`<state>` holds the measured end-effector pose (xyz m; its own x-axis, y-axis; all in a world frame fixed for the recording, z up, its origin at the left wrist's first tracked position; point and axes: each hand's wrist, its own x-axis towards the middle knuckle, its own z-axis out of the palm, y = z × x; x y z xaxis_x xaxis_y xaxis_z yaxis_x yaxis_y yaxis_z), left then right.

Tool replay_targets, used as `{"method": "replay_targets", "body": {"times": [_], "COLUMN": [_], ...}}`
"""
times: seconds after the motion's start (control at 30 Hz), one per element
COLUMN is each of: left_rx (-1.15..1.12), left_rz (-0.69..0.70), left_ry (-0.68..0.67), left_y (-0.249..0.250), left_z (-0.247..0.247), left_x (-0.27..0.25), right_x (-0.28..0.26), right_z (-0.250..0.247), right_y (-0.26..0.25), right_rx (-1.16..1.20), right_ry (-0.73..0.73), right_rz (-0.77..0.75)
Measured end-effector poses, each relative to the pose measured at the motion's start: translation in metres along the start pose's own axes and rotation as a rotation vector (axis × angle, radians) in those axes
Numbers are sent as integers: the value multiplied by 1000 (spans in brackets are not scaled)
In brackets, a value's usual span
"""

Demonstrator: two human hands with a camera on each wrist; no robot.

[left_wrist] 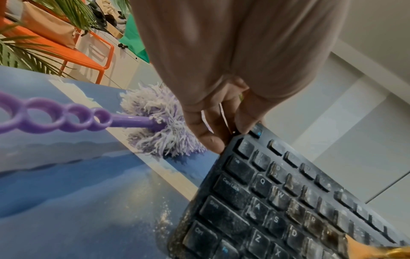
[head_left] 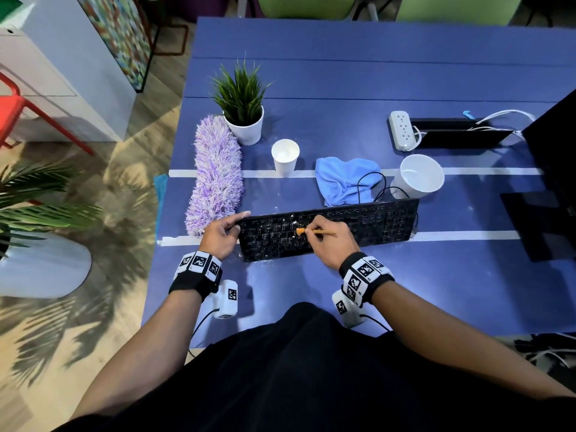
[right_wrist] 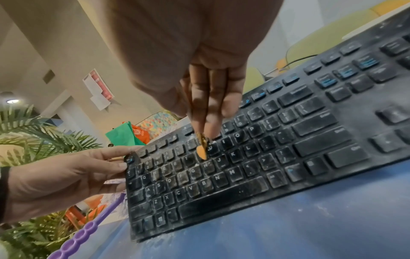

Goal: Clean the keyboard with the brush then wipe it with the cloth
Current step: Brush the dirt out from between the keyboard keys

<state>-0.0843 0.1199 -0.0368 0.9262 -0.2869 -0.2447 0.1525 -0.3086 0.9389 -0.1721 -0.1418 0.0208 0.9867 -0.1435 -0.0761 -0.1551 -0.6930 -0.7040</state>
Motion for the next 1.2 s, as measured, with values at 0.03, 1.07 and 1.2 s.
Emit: {"method": "replay_targets", "body": {"times": [0.03, 1.07, 1.2], "left_rx": [2, 3, 8], "left_rz": [1, 17, 27], "left_ry": [1, -5, -1], "left_y": [-1, 1, 5], "left_z": [0, 0, 0], "left_x": [1, 2, 1], "right_x": [-1, -7, -10], "right_z": [-2, 17, 14], "right_y": [2, -13, -13], "right_rx": [12, -8, 20], "right_ry": [16, -242, -161], "right_rz": [1, -17, -34]}}
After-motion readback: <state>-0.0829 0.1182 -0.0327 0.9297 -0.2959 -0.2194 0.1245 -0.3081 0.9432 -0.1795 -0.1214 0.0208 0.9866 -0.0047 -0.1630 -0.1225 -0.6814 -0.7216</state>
